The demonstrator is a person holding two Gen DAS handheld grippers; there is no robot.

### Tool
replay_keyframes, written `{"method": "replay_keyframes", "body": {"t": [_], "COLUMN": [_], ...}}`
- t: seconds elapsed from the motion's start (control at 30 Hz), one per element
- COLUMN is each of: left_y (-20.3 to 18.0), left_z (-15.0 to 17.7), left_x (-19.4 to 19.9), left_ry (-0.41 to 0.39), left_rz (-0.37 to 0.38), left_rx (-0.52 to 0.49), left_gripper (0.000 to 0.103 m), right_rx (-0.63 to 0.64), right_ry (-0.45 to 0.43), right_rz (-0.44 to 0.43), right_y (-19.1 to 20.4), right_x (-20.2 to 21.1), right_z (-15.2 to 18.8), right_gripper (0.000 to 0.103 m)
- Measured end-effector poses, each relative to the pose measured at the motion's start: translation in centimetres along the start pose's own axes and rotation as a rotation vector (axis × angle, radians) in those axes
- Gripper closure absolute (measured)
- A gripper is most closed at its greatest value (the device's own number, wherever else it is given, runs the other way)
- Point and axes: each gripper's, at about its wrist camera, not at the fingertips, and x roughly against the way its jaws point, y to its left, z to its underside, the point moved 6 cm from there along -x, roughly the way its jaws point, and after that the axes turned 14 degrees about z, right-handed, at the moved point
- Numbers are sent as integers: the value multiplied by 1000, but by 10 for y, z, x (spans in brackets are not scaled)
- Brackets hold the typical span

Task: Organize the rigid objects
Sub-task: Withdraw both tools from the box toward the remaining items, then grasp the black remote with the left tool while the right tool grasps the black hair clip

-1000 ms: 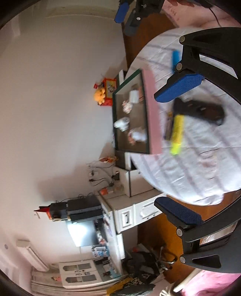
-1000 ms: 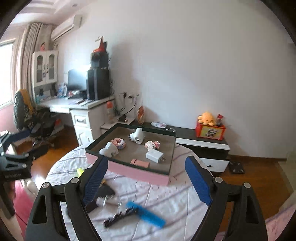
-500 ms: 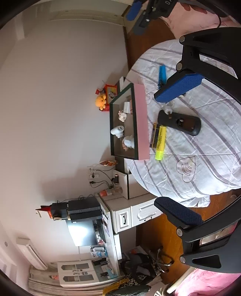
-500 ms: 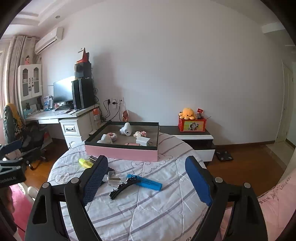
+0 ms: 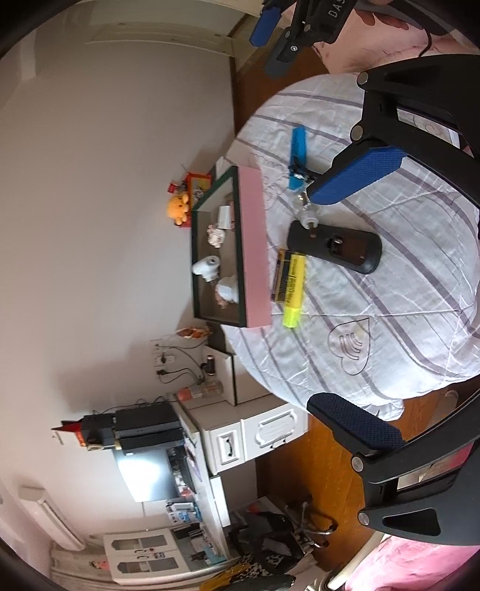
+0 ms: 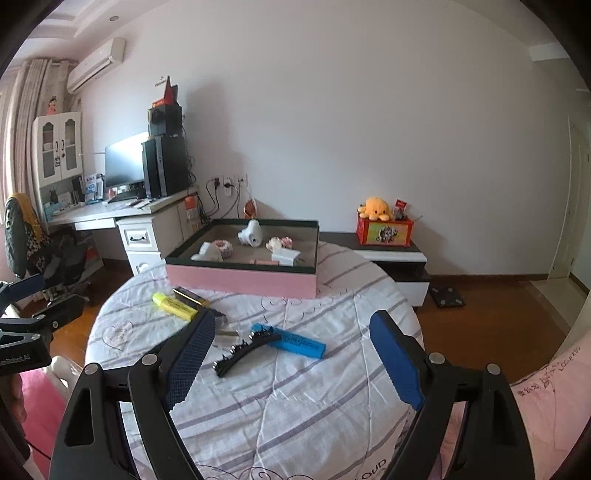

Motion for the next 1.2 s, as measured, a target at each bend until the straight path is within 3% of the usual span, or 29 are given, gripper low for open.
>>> {"method": "replay_keyframes", "body": {"t": [0.4,0.87,0.93,0.97,1.03,1.07,1.2], "left_y": [8,-11,-15,-15,-15,-16,-18], "left_z": [30,55,57,59,59,58,61], "left_x": [-56,-134,-142,-147,-149,-147,-139], "left_ry": [143,301,316,330,315,314,316], "left_rz": [30,109,133,149,181,207,222], "left_rx": [15,-35,-38,-28,0,0,-15], "left_gripper": [0,1,13,31,40,52,55], "right_rx": [46,41,41,40,34,31,25], "right_ry": [218,309,318,320,326,326,333], "right_rz": [-35,-48,-45,-44,-40,-41,-45], "right_y": [22,21,20,19,17,17,19], "right_x": [-71,-107,-111,-112,-114,-115,-116], "right_z": [47,63,64,65,65,65,65], "right_gripper": [16,16,16,16,16,16,16]}}
